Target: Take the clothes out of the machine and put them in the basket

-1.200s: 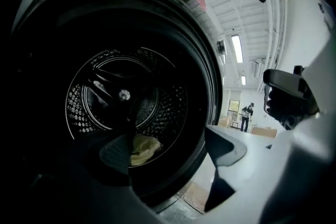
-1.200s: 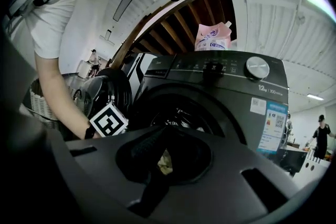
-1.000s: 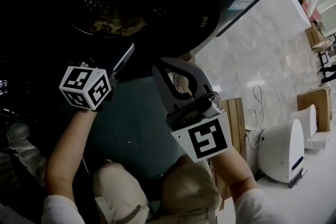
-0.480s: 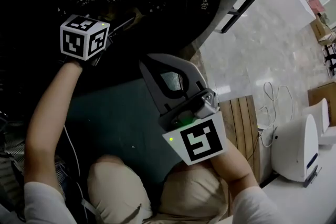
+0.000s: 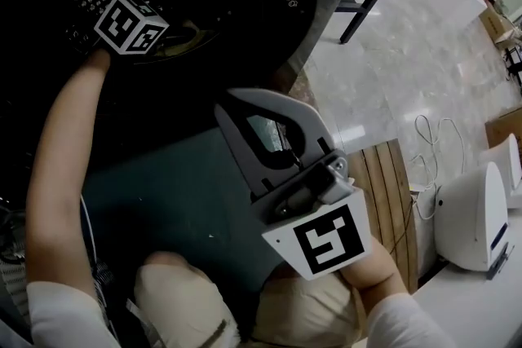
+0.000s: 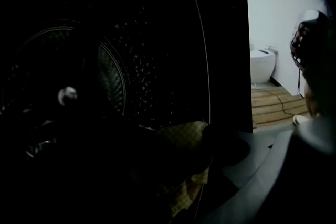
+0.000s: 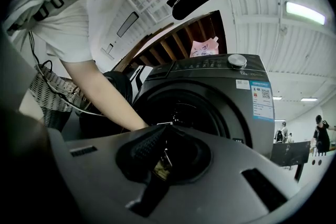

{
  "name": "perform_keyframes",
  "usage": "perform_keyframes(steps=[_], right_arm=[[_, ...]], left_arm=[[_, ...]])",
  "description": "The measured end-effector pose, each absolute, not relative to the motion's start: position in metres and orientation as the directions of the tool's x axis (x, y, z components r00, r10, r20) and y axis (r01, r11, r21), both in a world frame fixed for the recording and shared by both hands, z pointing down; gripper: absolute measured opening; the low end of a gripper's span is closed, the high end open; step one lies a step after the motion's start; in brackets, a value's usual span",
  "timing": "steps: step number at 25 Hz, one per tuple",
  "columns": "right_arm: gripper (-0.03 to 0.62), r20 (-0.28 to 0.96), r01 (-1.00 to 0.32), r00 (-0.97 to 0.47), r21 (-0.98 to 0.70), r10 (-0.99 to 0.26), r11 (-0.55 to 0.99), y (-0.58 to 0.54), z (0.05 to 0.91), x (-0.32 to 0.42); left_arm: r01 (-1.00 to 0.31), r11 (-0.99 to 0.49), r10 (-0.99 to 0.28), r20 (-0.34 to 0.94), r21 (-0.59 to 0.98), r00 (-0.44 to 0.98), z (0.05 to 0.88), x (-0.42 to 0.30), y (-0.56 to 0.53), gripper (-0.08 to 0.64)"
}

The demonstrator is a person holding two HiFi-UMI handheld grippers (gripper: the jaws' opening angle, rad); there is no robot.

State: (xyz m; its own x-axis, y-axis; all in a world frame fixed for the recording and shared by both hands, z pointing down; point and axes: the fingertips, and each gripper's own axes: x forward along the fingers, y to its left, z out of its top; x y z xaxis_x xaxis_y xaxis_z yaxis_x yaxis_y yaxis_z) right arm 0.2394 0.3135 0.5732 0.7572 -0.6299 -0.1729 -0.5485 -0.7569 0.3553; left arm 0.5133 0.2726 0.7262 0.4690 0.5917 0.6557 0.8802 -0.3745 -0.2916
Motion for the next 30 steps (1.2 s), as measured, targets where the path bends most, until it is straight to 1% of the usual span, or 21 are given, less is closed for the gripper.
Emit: perform_keyframes(steps=[2,7,14,16,19,23,24,30], right_arm=[[0.012,-0.168,-0.549,0.76,0.351,-0.628,-0.759,0.316,0.577,0.241],[0.012,-0.142,-0.552,0.768,0.348,-0.625,-0.757,0.324,0.586,0.24],[0.012,-0.107,-0.532,0.794,0.356,-0.599,-0.768,0.34,0.594,0.245],[0.012,-0.096,-0.517,0.808,0.362,-0.582,-0.776,0.346,0.595,0.247],[0.012,-0.077,-0.496,0.828,0.361,-0.556,-0.789,0.356,0.597,0.248],[0.012,-0.065,-0.477,0.846,0.352,-0.529,-0.805,0.368,0.599,0.249],[0.012,-0.064,-0.474,0.848,0.352,-0.525,-0.808,0.37,0.599,0.248],[0.012,-0.054,-0.467,0.851,0.378,-0.523,-0.799,0.371,0.603,0.248]], left_arm=[[0.894,-0.325,0.55,0.707,-0.309,0.445,0.738,0.517,0.269,0.453],[0.92,-0.261,0.491,0.78,-0.294,0.388,0.768,0.52,0.265,0.454],[0.921,-0.272,0.383,0.847,-0.278,0.369,0.799,0.544,0.25,0.477],[0.917,-0.285,0.342,0.864,-0.28,0.37,0.804,0.55,0.244,0.491],[0.904,-0.291,0.268,0.881,-0.313,0.391,0.818,0.557,0.235,0.491],[0.892,-0.24,0.167,0.889,-0.383,0.426,0.839,0.569,0.233,0.491],[0.896,-0.221,0.155,0.894,-0.384,0.421,0.844,0.568,0.235,0.481],[0.931,-0.188,0.113,0.934,-0.314,0.338,0.859,0.556,0.241,0.283]])
